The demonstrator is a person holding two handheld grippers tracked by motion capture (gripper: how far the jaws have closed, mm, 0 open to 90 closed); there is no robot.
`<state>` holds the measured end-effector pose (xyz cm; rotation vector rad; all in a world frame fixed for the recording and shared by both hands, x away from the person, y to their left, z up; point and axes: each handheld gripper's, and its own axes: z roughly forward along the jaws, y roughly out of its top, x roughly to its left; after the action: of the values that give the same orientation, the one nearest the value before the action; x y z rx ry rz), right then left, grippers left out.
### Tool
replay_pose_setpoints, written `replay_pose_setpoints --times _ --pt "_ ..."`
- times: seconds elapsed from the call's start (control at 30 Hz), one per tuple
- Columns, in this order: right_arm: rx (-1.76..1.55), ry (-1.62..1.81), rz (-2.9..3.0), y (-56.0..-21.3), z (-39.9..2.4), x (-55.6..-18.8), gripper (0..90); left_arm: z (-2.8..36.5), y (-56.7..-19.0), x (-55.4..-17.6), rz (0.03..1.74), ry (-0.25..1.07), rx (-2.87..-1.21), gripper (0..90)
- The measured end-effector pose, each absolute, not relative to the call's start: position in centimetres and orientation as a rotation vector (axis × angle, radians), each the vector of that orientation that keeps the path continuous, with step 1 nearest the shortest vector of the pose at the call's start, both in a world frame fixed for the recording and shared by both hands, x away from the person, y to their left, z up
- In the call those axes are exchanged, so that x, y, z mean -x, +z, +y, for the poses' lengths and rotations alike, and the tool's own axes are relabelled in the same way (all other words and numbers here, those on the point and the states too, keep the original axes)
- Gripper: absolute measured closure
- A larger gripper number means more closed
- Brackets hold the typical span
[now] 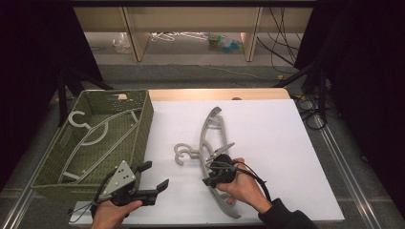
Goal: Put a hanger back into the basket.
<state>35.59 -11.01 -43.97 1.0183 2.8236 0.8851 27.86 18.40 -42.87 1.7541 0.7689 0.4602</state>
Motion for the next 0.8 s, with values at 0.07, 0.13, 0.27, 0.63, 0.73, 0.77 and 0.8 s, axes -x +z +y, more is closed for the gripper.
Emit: replay_pose_setpoints --times 0.07,0.13,0.27,0.63,0.73,0.77,0.8 --pt "-1.013 0.899 2.805 -43.7 -11.5 -35.3 71.3 18.4 -42.9 -27.9 0.775 0.457 -1.751 17.3" --pt "-1.007 0.888 2.785 -43.3 -11.9 -34.9 74.1 18.4 -42.9 -27.9 0.781 0.459 -1.748 17.4" --pt "-0.957 0.877 2.790 -42.8 -12.7 -34.6 80.8 18.3 -42.9 -27.8 0.792 0.456 -1.745 17.5" --pt "-0.743 0.903 2.886 -41.7 -14.7 -34.7 82.2 18.3 -43.0 -28.0 0.780 0.456 -1.755 19.3" --pt "-0.676 0.951 2.917 -41.5 -15.8 -34.8 82.3 18.3 -43.0 -28.1 0.774 0.468 -1.763 20.4" --pt "-0.666 0.959 2.934 -41.4 -16.1 -34.8 82.3 18.3 -43.0 -28.1 0.765 0.473 -1.771 20.8" --pt "-0.652 0.961 2.943 -41.4 -16.4 -34.7 82.2 18.2 -43.0 -28.1 0.781 0.468 -1.764 20.9"
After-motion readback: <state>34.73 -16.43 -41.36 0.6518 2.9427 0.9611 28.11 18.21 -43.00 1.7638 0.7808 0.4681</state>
